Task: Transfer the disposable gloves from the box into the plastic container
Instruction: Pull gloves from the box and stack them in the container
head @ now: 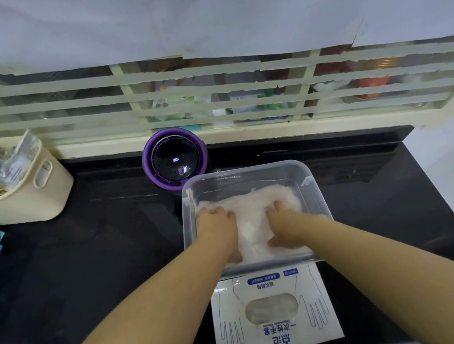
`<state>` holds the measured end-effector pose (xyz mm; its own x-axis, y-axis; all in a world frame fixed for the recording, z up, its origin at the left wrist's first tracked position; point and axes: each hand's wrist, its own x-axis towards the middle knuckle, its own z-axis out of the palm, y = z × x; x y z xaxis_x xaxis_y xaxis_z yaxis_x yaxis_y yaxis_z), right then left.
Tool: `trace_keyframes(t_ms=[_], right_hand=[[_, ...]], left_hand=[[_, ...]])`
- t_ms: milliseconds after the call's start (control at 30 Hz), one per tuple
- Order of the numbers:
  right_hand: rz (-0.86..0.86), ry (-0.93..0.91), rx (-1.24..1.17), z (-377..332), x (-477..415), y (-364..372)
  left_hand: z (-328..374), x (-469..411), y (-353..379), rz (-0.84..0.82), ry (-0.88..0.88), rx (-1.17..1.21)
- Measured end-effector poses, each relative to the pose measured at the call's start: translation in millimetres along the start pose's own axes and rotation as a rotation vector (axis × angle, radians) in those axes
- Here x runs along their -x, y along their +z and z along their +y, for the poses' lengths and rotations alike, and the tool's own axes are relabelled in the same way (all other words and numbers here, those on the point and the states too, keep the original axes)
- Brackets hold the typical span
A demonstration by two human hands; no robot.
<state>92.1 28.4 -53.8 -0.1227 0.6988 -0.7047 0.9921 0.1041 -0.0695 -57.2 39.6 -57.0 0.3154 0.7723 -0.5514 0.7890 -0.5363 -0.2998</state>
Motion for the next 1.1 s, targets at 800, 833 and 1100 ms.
trace_keyframes(t_ms=[800,833,1100], right_hand=[[0.102,-0.447,0.469,-17,95,60],[0.132,-0.462,0.496,-17,90,65],[0.210,-0.532,0.621,-25,70,82]], left_hand=[[-18,118,31,0.896,0.712,0.183],[-14,118,41,0.855,0.741,0.157],[4,111,61,0.227,0.473,0.129]])
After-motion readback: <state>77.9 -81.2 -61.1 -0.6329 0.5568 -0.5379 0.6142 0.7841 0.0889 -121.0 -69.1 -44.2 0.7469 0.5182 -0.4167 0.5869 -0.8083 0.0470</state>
